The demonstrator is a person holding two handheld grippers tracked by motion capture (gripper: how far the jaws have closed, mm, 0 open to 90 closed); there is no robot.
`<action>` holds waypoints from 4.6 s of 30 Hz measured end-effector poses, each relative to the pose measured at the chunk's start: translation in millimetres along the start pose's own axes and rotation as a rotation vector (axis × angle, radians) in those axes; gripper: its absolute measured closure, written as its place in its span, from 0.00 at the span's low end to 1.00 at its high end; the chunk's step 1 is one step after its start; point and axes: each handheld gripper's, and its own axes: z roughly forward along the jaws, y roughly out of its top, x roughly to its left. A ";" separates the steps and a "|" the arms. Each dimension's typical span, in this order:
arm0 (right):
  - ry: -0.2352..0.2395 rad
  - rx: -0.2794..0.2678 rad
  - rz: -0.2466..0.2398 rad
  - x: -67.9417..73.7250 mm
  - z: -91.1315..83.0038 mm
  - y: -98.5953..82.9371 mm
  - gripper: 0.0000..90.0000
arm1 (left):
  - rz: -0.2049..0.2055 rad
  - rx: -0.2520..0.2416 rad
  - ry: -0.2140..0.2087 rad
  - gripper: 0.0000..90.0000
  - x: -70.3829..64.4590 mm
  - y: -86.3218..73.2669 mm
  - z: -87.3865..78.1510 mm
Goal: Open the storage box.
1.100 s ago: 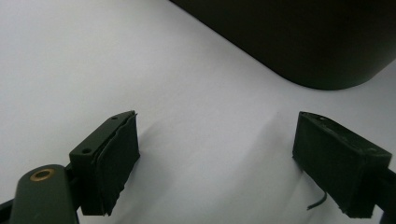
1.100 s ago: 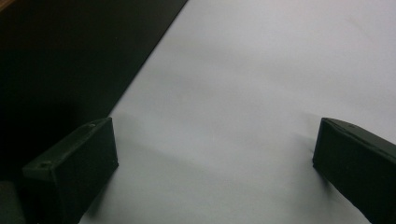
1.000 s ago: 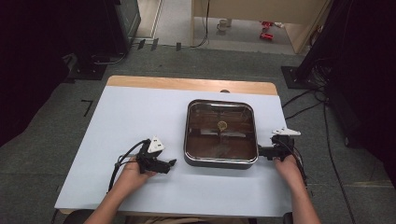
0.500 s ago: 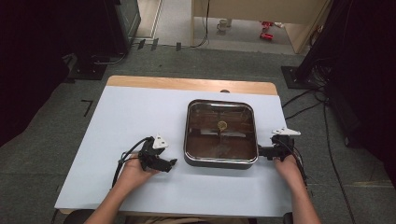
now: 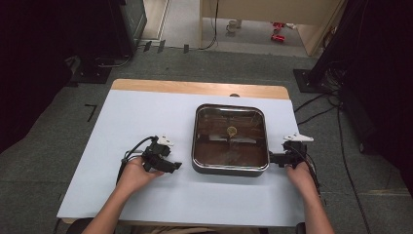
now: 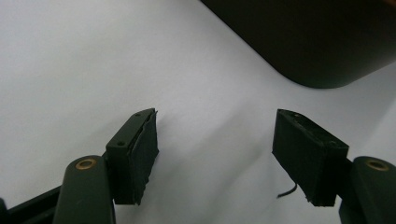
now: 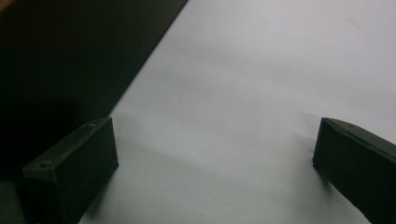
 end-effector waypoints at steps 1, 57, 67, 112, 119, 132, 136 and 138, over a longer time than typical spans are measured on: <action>0.000 0.000 0.000 0.0 0.0 0.0 0.00 | 0.000 0.000 0.000 0.34 0.0 0.0 0.0; -0.001 -0.002 0.002 0.3 -0.2 -0.5 0.00 | 0.156 -0.119 -0.116 0.38 -36.8 129.0 -21.6; -0.001 -0.004 0.003 0.3 -0.2 -0.6 0.00 | 0.178 -0.124 -0.131 0.38 -43.7 146.9 5.4; -0.002 -0.004 0.002 0.5 -0.3 -0.7 0.00 | 0.203 -0.178 -0.194 0.66 -62.7 180.0 57.4; -0.003 -0.004 0.001 0.5 -0.3 -0.7 0.00 | 0.231 -0.225 -0.186 0.66 -64.4 183.4 27.4; -0.001 -0.003 0.003 0.4 -0.3 -0.6 0.00 | 0.143 -0.245 -0.093 0.66 -26.9 153.6 -26.5; -0.001 -0.003 0.003 0.3 -0.3 -0.6 0.00 | 0.105 -0.265 -0.066 0.66 -13.4 144.7 -40.8; -0.002 -0.003 0.003 0.3 -0.3 -0.6 0.00 | 0.084 -0.278 -0.047 0.66 -5.4 139.4 -49.0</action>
